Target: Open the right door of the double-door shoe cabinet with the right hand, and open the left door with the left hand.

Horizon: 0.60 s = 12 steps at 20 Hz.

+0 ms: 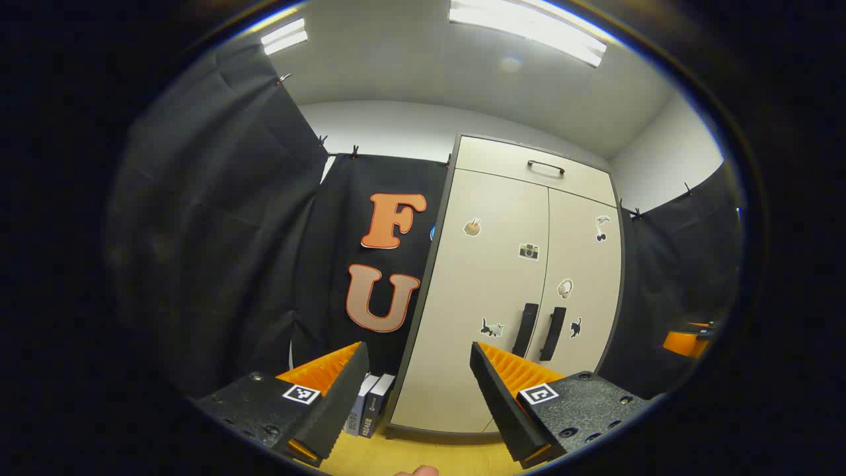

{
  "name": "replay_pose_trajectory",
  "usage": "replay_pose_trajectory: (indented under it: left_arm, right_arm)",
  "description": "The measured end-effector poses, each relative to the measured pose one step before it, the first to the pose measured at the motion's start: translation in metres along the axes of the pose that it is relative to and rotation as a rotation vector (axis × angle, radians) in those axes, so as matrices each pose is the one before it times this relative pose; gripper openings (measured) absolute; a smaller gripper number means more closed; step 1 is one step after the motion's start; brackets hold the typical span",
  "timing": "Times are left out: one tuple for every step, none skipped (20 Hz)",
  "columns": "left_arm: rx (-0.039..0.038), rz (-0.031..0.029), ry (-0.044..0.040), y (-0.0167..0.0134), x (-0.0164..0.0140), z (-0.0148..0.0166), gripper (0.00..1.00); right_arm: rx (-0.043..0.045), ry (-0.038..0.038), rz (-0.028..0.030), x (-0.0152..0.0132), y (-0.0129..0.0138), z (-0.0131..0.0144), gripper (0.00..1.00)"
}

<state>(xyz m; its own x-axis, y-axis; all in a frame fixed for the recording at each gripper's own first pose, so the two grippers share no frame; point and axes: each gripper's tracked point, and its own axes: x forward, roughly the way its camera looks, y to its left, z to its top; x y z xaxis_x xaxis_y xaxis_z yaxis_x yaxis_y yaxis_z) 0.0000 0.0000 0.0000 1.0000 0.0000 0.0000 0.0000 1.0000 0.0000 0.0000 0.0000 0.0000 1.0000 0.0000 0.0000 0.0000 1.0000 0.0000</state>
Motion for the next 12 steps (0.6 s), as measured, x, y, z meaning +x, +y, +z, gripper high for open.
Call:
replay_pose_trajectory:
  left_arm:
    - [0.00225, -0.00329, -0.00064, -0.00027, -0.00011, 0.00064, 0.94]
    - [0.00362, -0.00303, -0.00138, -0.00148, -0.00056, 0.00087, 0.94]
    - [0.00406, -0.00396, -0.00209, -0.00098, 0.00011, 0.00110, 0.94]
    - [0.00252, -0.00133, -0.00085, -0.00038, 0.00025, -0.00002, 0.94]
    - [0.00046, -0.00147, -0.00079, -0.00065, -0.00042, 0.00027, 0.94]
    - [-0.00150, -0.00222, 0.00075, -0.00041, -0.00015, 0.00009, 0.94]
    - [-0.00223, -0.00345, 0.00075, -0.00064, 0.00033, -0.00037, 0.94]
    - [-0.00124, -0.00339, 0.00206, -0.00046, 0.00052, -0.00077, 0.94]
    - [0.00027, -0.00052, 0.00231, 0.00013, 0.00083, -0.00084, 0.94]
    - [0.00104, 0.00370, 0.00159, 0.00125, 0.00013, -0.00070, 0.94]
    - [0.00172, 0.00406, 0.00142, 0.00154, 0.00043, -0.00128, 0.94]
    - [0.00137, 0.00351, 0.00180, 0.00107, -0.00040, -0.00031, 0.94]
  right_arm:
    - [-0.00062, -0.00263, -0.00033, -0.00054, 0.00071, 0.00066, 0.98]
    - [-0.00141, -0.00233, -0.00036, -0.00016, -0.00009, 0.00019, 0.98]
    - [-0.00101, -0.00208, -0.00039, 0.00029, 0.00057, 0.00013, 0.98]
    - [-0.00020, -0.00096, 0.00046, 0.00020, 0.00028, -0.00041, 0.98]
    - [0.00130, 0.00014, 0.00167, 0.00004, 0.00121, -0.00054, 0.98]
    - [0.00178, 0.00124, 0.00244, 0.00050, 0.00075, -0.00112, 0.98]
    - [0.00106, 0.00223, 0.00192, 0.00090, 0.00062, -0.00051, 0.98]
    - [0.00008, 0.00393, 0.00112, 0.00035, 0.00047, -0.00166, 0.98]
    - [-0.00029, 0.00242, -0.00074, 0.00070, -0.00005, -0.00098, 0.98]
    - [-0.00117, 0.00118, -0.00102, 0.00053, -0.00005, -0.00090, 0.98]
    - [-0.00146, 0.00025, -0.00133, 0.00059, -0.00006, -0.00029, 0.98]
    - [-0.00115, 0.00236, -0.00192, 0.00024, -0.00050, -0.00051, 0.98]
